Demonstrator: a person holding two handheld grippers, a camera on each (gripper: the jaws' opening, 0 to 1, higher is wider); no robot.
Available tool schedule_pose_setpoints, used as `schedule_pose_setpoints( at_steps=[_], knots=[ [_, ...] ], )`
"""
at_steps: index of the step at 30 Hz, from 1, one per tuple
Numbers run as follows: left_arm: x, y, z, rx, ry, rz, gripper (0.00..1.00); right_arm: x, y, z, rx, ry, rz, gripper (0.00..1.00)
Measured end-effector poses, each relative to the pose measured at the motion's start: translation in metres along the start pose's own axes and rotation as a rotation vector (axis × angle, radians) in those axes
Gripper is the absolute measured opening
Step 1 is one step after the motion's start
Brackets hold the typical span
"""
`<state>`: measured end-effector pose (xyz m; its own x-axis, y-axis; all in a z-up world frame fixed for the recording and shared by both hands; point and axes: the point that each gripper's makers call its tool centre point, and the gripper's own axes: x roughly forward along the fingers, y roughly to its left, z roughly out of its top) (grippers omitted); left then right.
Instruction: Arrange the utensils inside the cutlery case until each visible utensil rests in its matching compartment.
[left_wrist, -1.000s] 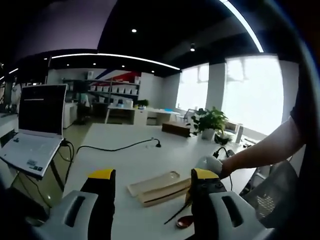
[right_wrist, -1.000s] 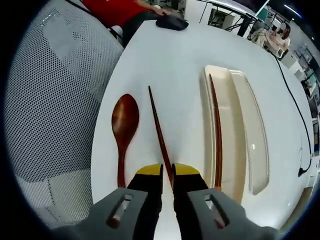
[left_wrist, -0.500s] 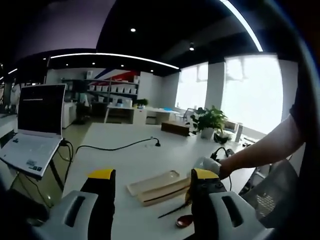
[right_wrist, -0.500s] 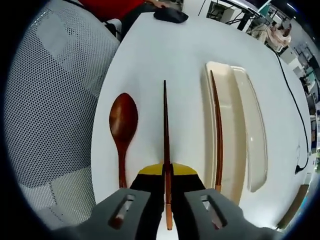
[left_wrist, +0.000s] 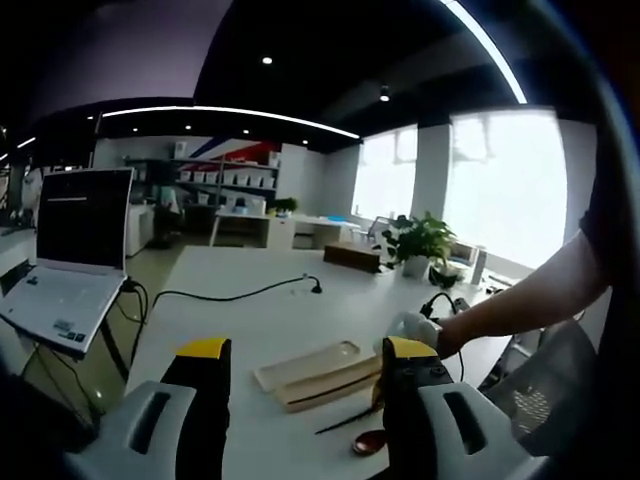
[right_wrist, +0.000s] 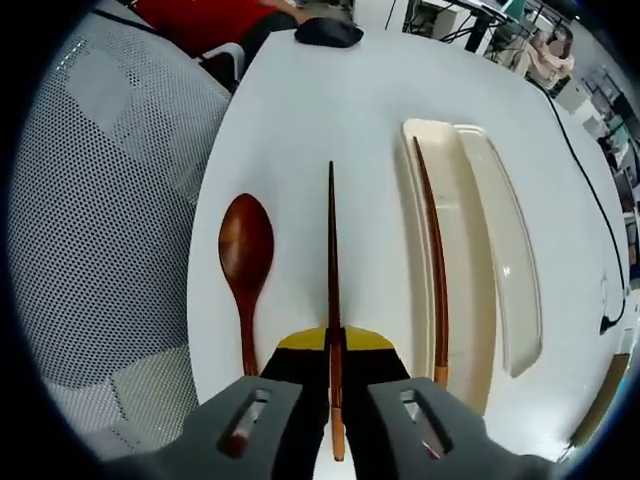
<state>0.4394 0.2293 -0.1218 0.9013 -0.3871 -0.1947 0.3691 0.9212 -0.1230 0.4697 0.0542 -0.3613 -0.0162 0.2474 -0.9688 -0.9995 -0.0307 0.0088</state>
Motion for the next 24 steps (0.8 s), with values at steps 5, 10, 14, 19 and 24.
schedule_pose_setpoints(
  at_steps=[5,10,14,19,24],
  knots=[
    [0.000,0.000,0.000,0.001,0.000,0.002,0.63,-0.006,-0.002,0.000,0.018,-0.013,0.003,0.00],
    [0.000,-0.001,0.000,0.004,0.002,0.001,0.63,-0.015,-0.008,0.000,0.019,-0.010,-0.014,0.00],
    [0.000,-0.001,0.001,0.004,-0.001,0.002,0.63,-0.020,-0.015,-0.001,0.026,-0.006,-0.028,0.00],
    [0.000,-0.001,0.001,0.002,-0.002,0.004,0.63,-0.027,-0.020,-0.002,0.022,0.007,-0.038,0.00],
    [0.000,-0.001,0.001,0.001,-0.004,0.005,0.63,-0.033,-0.027,-0.003,0.029,0.016,-0.053,0.00]
  ],
)
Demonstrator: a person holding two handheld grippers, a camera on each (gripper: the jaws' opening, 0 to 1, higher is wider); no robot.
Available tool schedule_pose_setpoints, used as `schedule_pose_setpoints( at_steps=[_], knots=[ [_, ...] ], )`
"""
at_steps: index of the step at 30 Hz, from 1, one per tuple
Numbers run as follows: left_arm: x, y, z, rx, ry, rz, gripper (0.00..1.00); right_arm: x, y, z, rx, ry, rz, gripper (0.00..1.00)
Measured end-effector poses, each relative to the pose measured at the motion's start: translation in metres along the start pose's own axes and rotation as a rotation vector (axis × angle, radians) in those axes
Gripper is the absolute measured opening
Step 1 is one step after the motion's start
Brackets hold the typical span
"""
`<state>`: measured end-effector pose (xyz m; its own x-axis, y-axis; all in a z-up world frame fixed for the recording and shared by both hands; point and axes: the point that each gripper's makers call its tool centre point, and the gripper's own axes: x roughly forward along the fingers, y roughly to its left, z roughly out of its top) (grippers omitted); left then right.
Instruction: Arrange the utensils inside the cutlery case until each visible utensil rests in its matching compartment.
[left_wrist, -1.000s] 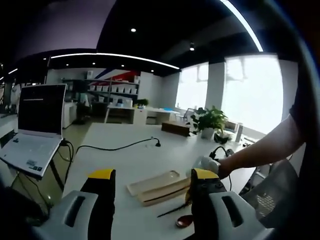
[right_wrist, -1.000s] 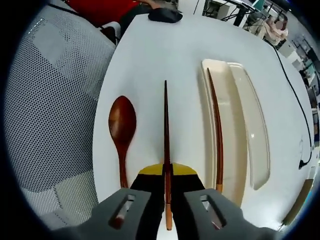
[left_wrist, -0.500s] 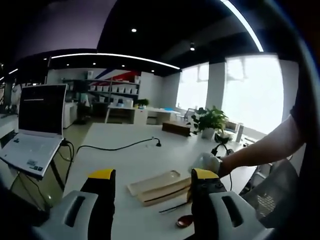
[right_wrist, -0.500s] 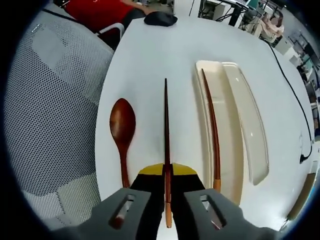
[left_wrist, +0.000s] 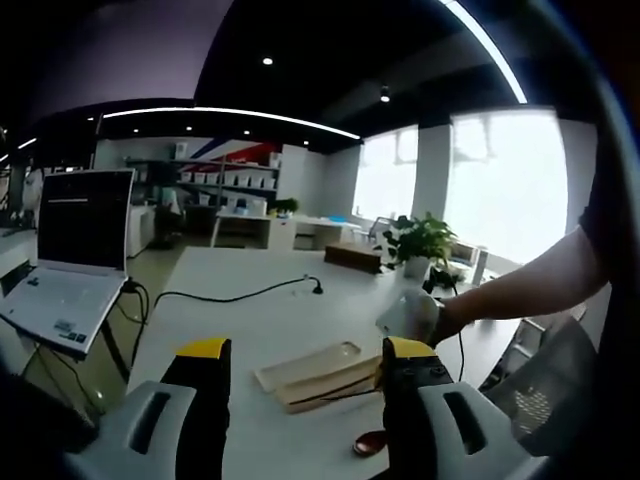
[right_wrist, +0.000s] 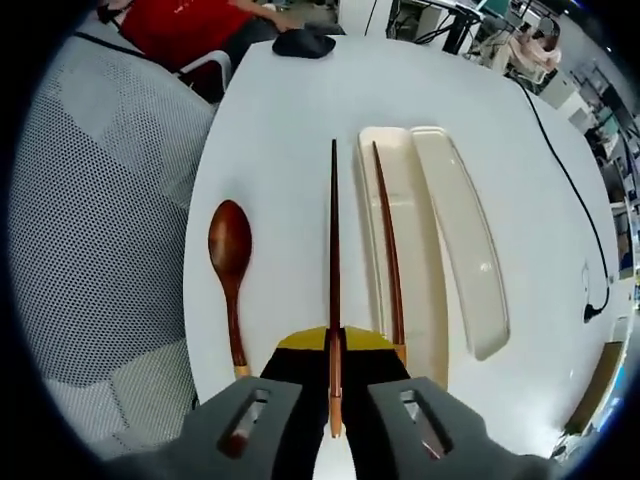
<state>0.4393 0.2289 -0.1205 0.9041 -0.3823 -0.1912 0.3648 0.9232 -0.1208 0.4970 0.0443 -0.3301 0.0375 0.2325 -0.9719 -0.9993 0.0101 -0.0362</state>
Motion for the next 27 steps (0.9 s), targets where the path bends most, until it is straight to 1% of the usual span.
schedule_pose_setpoints(
  at_steps=[11,13,16,18,23,27],
  knots=[
    [0.000,0.000,0.000,0.000,-0.003,0.001,0.63,-0.010,-0.012,0.001,-0.015,0.023,-0.025,0.00],
    [0.000,0.000,0.001,-0.001,-0.004,0.001,0.63,-0.008,-0.012,0.001,-0.009,0.022,-0.019,0.00],
    [0.000,0.000,0.001,-0.002,-0.005,0.000,0.63,-0.005,-0.011,-0.003,-0.021,0.050,-0.017,0.00],
    [0.000,0.000,0.001,-0.001,-0.004,0.000,0.63,-0.006,-0.013,-0.002,-0.021,0.051,-0.020,0.00],
    [0.001,-0.001,0.000,-0.003,-0.003,-0.004,0.63,-0.013,-0.021,-0.001,-0.018,0.063,-0.040,0.00],
    [0.001,-0.001,0.000,-0.003,-0.003,-0.007,0.63,-0.017,-0.028,0.000,-0.036,0.080,-0.058,0.00]
  ],
)
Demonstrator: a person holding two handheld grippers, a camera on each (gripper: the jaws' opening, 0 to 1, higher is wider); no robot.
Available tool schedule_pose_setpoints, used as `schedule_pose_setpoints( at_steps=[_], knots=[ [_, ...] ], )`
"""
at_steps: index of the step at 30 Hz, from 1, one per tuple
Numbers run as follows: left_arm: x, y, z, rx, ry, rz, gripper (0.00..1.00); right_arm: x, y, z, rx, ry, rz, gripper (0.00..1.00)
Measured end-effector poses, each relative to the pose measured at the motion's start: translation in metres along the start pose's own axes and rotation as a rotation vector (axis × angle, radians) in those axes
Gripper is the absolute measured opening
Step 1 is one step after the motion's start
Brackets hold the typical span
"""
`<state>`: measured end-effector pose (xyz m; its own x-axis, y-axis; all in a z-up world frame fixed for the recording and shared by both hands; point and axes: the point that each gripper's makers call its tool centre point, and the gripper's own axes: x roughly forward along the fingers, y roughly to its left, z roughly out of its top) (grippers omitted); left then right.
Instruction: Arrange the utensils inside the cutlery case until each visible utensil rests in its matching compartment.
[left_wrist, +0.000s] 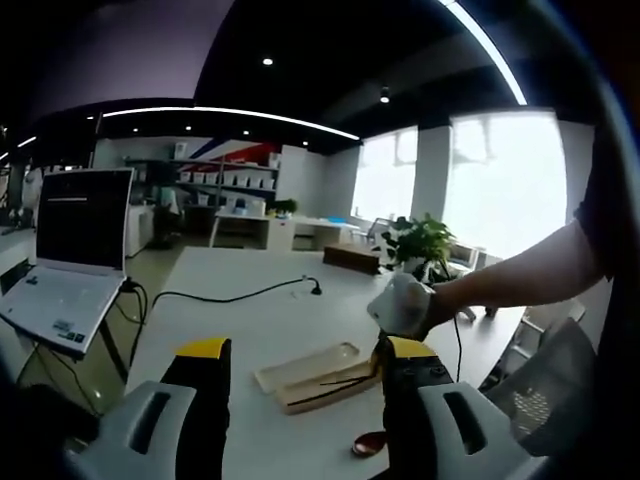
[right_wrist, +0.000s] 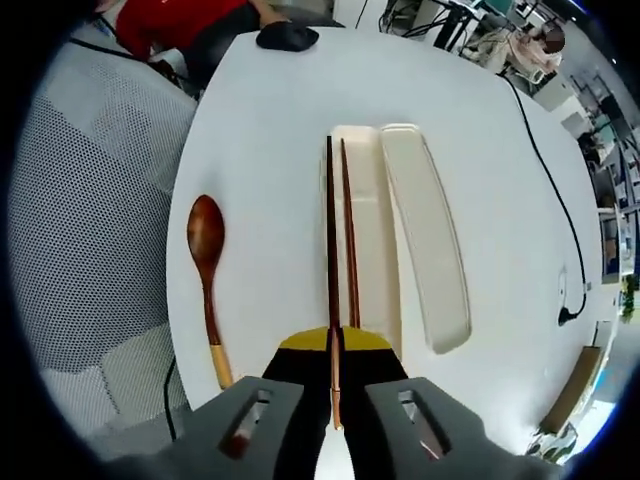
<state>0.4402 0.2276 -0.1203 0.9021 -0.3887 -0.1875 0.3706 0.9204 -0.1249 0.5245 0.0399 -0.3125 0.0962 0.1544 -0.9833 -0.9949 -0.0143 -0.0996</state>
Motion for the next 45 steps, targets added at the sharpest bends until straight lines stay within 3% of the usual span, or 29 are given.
schedule_pose_setpoints(
  at_steps=[9,12,15,20,34,45],
  knots=[
    [0.001,0.000,-0.002,-0.003,0.008,-0.005,0.63,-0.004,-0.014,0.021,-0.019,-0.015,-0.011,0.00],
    [0.004,-0.002,-0.011,-0.007,0.050,-0.015,0.63,-0.003,-0.023,0.031,0.009,-0.042,-0.008,0.00],
    [0.005,-0.005,-0.015,-0.005,0.075,-0.026,0.63,0.002,-0.029,0.037,0.011,-0.059,-0.002,0.00],
    [0.004,0.003,-0.014,-0.032,0.064,-0.001,0.63,0.014,-0.027,0.042,0.034,-0.074,0.023,0.00],
    [0.003,0.010,-0.020,-0.007,0.090,0.019,0.62,0.035,-0.030,0.038,0.012,-0.030,0.047,0.00],
    [-0.001,0.014,-0.018,0.006,0.077,0.041,0.61,0.052,-0.023,0.034,-0.022,0.020,0.057,0.00]
  ],
)
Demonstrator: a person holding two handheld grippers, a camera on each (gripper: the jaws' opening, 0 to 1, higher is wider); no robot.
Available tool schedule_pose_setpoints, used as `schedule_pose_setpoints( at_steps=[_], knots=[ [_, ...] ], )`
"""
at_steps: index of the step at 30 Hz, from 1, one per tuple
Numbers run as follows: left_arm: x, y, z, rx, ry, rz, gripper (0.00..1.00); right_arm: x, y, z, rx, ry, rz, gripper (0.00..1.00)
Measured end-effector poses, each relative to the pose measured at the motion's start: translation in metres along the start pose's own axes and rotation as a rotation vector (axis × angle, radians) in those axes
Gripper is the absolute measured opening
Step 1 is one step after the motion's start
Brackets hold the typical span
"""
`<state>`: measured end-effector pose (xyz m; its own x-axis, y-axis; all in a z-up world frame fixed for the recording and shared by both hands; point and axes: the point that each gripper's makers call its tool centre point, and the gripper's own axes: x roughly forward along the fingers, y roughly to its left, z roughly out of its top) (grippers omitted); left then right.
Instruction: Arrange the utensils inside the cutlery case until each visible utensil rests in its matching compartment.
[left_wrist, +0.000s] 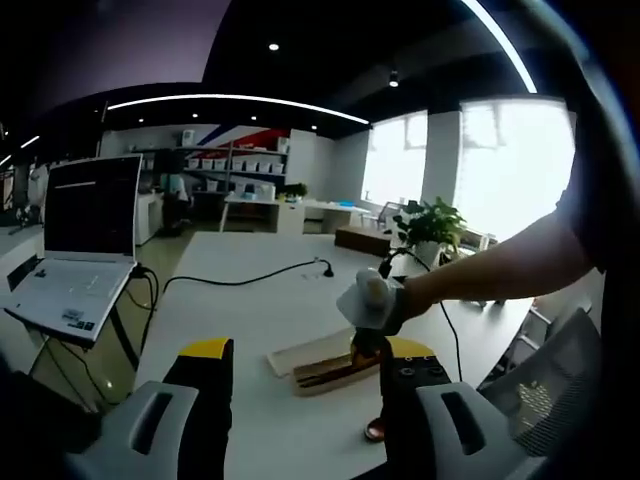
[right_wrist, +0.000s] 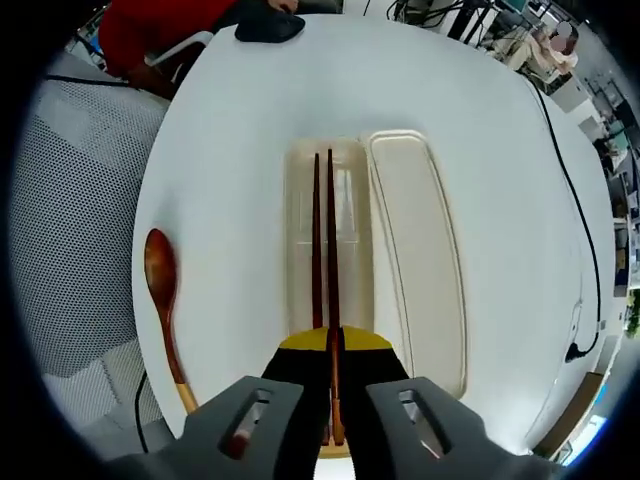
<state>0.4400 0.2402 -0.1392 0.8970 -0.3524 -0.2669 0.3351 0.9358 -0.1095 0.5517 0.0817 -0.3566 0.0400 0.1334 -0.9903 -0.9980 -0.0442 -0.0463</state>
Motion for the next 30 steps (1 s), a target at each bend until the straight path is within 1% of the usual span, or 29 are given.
schedule_pose_setpoints(
  at_steps=[11,18,20,21,22,24,25,27,28,30],
  knots=[
    [0.001,0.000,0.001,-0.009,-0.003,-0.004,0.61,-0.001,0.001,0.001,-0.017,0.007,0.004,0.00],
    [0.001,0.000,-0.001,-0.008,0.002,-0.004,0.61,-0.002,0.002,0.000,-0.008,0.007,0.005,0.00],
    [0.000,0.001,0.000,-0.009,-0.001,-0.001,0.61,-0.005,-0.003,0.001,-0.015,-0.011,-0.031,0.00],
    [0.000,0.002,-0.001,-0.009,0.000,0.003,0.61,-0.007,-0.001,0.001,-0.002,-0.013,-0.022,0.00],
    [0.000,0.002,0.000,-0.006,-0.002,0.005,0.61,-0.009,0.000,0.001,0.027,-0.035,-0.027,0.00],
    [0.000,0.002,0.000,-0.007,-0.005,0.004,0.61,-0.013,0.002,0.000,0.034,-0.047,-0.023,0.00],
    [0.000,0.002,0.000,-0.008,-0.005,0.007,0.61,-0.017,0.001,0.000,0.056,-0.067,-0.040,0.01],
    [0.000,0.002,0.001,-0.005,-0.006,0.009,0.61,-0.023,0.002,-0.003,0.077,-0.081,-0.053,0.00],
    [0.000,0.001,0.001,-0.005,-0.008,0.009,0.61,-0.025,0.002,-0.003,0.097,-0.101,-0.060,0.00],
    [-0.001,0.000,0.001,-0.002,-0.008,0.009,0.61,-0.024,0.003,-0.002,0.121,-0.131,-0.045,0.00]
  ],
)
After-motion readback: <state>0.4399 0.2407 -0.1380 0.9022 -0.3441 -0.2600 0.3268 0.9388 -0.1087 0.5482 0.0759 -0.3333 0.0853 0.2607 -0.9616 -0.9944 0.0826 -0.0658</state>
